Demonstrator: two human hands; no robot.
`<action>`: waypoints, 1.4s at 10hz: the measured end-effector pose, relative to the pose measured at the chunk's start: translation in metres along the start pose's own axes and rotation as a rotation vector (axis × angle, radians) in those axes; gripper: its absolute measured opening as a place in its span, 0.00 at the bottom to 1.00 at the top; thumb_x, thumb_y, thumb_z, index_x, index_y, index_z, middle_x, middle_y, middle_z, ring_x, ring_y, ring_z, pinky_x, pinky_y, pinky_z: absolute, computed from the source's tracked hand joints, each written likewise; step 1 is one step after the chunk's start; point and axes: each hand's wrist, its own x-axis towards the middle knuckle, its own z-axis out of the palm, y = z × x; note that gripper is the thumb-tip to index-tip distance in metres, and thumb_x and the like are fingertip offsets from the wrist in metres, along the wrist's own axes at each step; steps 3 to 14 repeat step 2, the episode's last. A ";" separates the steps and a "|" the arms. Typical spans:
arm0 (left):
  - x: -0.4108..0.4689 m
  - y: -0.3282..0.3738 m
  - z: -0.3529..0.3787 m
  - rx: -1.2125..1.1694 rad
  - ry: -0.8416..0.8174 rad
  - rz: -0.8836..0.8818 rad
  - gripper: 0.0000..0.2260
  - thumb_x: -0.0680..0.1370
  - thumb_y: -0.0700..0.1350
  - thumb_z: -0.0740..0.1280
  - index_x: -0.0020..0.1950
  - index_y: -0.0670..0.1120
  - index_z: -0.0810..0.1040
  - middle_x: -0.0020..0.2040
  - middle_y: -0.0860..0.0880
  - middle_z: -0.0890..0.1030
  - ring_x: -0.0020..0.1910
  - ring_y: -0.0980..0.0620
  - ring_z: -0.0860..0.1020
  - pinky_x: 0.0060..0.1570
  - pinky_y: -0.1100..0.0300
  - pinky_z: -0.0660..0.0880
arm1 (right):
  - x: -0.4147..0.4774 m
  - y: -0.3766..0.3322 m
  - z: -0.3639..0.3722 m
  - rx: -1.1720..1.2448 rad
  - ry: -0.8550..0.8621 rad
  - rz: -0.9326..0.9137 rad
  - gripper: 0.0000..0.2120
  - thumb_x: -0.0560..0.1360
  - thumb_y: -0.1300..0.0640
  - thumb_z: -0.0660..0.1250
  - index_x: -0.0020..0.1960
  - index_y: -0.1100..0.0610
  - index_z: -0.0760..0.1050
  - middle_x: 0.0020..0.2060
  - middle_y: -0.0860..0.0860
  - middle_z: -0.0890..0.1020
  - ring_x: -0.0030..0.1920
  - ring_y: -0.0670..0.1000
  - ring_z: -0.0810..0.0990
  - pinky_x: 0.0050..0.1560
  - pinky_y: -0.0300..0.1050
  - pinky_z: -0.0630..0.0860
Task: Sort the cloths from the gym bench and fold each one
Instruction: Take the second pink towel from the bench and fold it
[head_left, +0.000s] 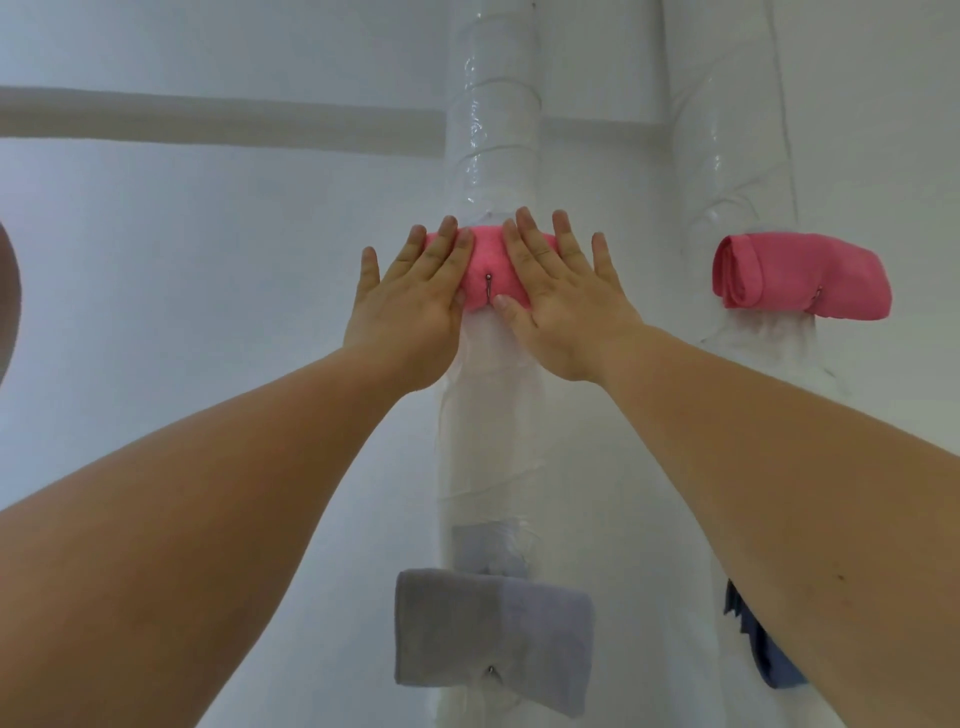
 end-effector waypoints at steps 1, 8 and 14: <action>-0.004 0.002 -0.010 0.027 -0.034 0.005 0.25 0.86 0.56 0.43 0.82 0.56 0.38 0.83 0.57 0.39 0.82 0.51 0.39 0.78 0.39 0.38 | -0.007 -0.001 -0.007 -0.025 -0.019 0.009 0.35 0.81 0.35 0.39 0.81 0.49 0.32 0.80 0.44 0.34 0.80 0.53 0.32 0.78 0.61 0.35; -0.008 0.006 -0.021 0.038 -0.029 -0.002 0.25 0.86 0.55 0.43 0.82 0.54 0.38 0.83 0.56 0.38 0.82 0.50 0.39 0.78 0.38 0.37 | -0.018 -0.007 -0.016 -0.015 -0.045 0.011 0.37 0.78 0.32 0.37 0.81 0.49 0.32 0.80 0.45 0.33 0.79 0.52 0.31 0.78 0.61 0.34; -0.008 0.006 -0.021 0.038 -0.029 -0.002 0.25 0.86 0.55 0.43 0.82 0.54 0.38 0.83 0.56 0.38 0.82 0.50 0.39 0.78 0.38 0.37 | -0.018 -0.007 -0.016 -0.015 -0.045 0.011 0.37 0.78 0.32 0.37 0.81 0.49 0.32 0.80 0.45 0.33 0.79 0.52 0.31 0.78 0.61 0.34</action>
